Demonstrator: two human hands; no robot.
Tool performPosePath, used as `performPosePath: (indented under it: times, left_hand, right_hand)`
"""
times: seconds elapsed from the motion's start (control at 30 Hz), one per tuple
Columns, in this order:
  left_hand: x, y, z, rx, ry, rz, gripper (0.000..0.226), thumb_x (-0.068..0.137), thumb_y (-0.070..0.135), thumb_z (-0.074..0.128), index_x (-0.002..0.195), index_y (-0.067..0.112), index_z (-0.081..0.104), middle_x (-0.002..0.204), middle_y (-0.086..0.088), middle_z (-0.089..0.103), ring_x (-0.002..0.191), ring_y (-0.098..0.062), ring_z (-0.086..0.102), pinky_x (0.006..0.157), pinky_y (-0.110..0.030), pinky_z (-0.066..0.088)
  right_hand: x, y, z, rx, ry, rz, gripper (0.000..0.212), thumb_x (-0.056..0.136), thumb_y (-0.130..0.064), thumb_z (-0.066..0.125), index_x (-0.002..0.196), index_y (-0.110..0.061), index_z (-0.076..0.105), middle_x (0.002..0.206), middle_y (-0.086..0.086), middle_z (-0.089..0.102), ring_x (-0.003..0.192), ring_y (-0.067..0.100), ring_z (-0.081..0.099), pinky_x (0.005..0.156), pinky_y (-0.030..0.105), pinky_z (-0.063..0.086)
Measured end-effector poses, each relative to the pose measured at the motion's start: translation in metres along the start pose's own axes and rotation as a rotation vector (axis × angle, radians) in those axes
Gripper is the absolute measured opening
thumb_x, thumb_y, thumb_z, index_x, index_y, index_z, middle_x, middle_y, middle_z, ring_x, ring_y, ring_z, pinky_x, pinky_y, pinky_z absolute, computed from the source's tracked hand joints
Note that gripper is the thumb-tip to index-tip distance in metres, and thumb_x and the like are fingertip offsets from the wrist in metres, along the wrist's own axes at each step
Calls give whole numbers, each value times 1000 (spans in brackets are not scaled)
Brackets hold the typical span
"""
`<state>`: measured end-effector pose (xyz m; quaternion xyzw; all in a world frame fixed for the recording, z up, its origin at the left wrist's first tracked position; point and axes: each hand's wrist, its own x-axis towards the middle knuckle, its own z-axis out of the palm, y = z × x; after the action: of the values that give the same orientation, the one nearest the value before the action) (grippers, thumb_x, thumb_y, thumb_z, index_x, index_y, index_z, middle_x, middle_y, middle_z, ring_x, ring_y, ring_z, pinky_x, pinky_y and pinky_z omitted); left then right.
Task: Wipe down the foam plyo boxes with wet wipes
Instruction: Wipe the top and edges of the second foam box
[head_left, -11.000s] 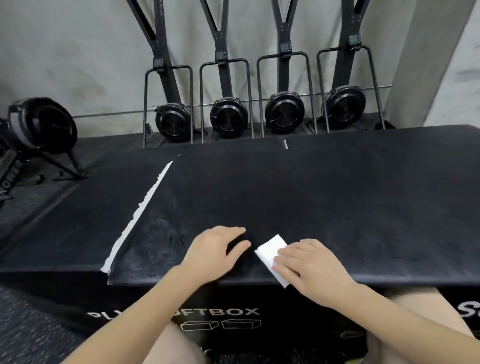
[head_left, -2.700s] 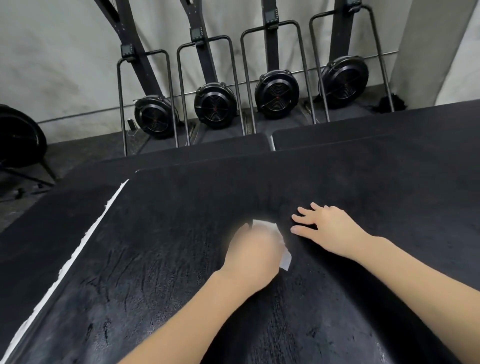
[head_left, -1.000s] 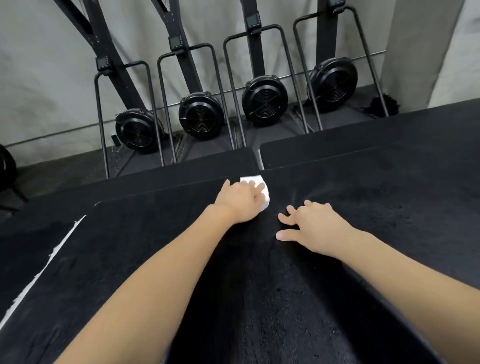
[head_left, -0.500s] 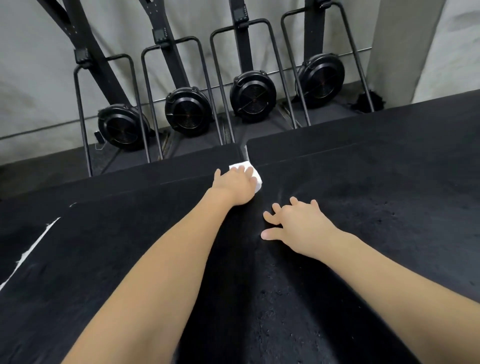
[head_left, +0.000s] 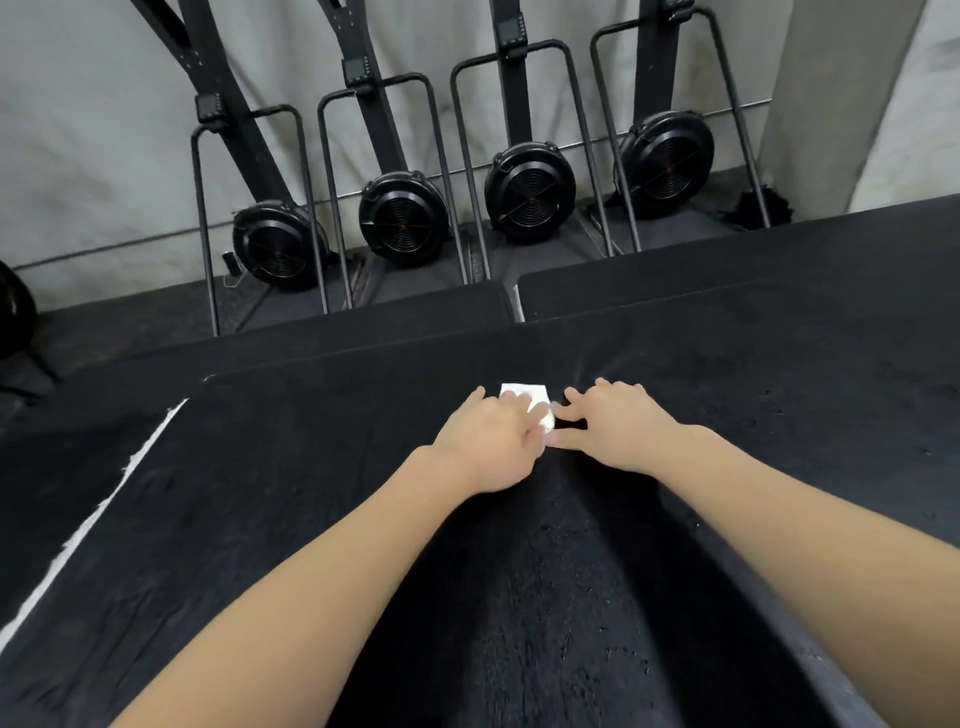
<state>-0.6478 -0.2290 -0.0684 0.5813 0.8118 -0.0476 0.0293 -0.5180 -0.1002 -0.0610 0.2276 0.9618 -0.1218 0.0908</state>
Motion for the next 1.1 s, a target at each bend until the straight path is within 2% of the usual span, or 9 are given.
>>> performPosePath:
  times: [0.07, 0.23, 0.33, 0.47, 0.63, 0.77, 0.87, 0.97, 1.1]
  left_hand:
    - [-27, 14, -4, 12, -10, 14, 43, 108, 31, 26, 147, 21, 43, 136, -5, 53, 107, -29, 59, 122, -48, 19]
    - [-95, 56, -18, 91, -31, 90, 51, 106, 37, 22, 142, 11, 48, 129, -9, 57, 105, -28, 59, 124, -46, 14]
    - [-124, 74, -18, 154, -62, 123, 64, 99, 40, 10, 142, 8, 46, 135, -10, 54, 115, -28, 56, 124, -48, 15]
    - [-109, 62, -9, 76, -89, 67, 48, 105, 31, 36, 150, 17, 33, 150, -4, 40, 131, -24, 48, 124, -52, 11]
    - [-45, 34, -9, -9, -121, -58, 54, 108, 34, 24, 160, 21, 15, 166, -2, 16, 152, -19, 16, 124, -55, 6]
    - [-11, 32, -12, -18, -122, -119, 54, 107, 33, 24, 160, 22, 17, 166, -6, 18, 152, -22, 18, 123, -56, 4]
    - [-23, 36, -11, 1, -110, -110, 52, 107, 33, 24, 158, 22, 24, 164, -7, 25, 147, -25, 31, 124, -55, 5]
    - [-58, 43, -10, 17, -103, -76, 48, 108, 33, 24, 154, 21, 33, 157, -6, 36, 135, -28, 45, 123, -54, 9]
    - [-124, 66, -6, 43, -17, 42, 40, 107, 32, 29, 138, 15, 47, 135, -8, 53, 110, -28, 54, 117, -42, 26]
  right_hand:
    - [-8, -1, -2, -19, -30, -6, 63, 98, -65, 38, 154, -37, 32, 163, -7, 26, 152, 28, 15, 120, 51, 20]
    - [-49, -1, -7, -26, -133, -77, 64, 97, -57, 50, 154, -34, 32, 164, -8, 20, 150, 18, 23, 119, 31, 18]
    - [-67, 2, 3, -20, -160, -78, 71, 93, -62, 52, 155, -37, 28, 165, -10, 16, 151, 20, 20, 120, 33, 20]
    - [-67, 5, 10, 8, -133, -50, 70, 93, -64, 51, 154, -40, 26, 165, -9, 16, 151, 24, 19, 120, 42, 23]
    - [-71, 0, 8, 4, -143, -44, 66, 98, -58, 46, 156, -37, 22, 166, -8, 11, 152, 24, 14, 121, 41, 15]
    - [-70, -1, 11, -42, -129, -47, 64, 101, -57, 41, 157, -35, 20, 166, -8, 10, 153, 23, 9, 121, 44, 14]
    - [-73, -1, 13, -23, -117, -44, 63, 102, -55, 41, 158, -33, 20, 166, -8, 10, 154, 23, 6, 122, 44, 12]
    - [-81, -2, 17, 23, -91, -45, 60, 103, -53, 40, 157, -34, 23, 166, -8, 12, 154, 22, 7, 123, 41, 13]
    - [-104, -4, 19, 94, -113, -35, 60, 98, -57, 49, 152, -36, 35, 164, -11, 19, 151, 18, 18, 121, 33, 21]
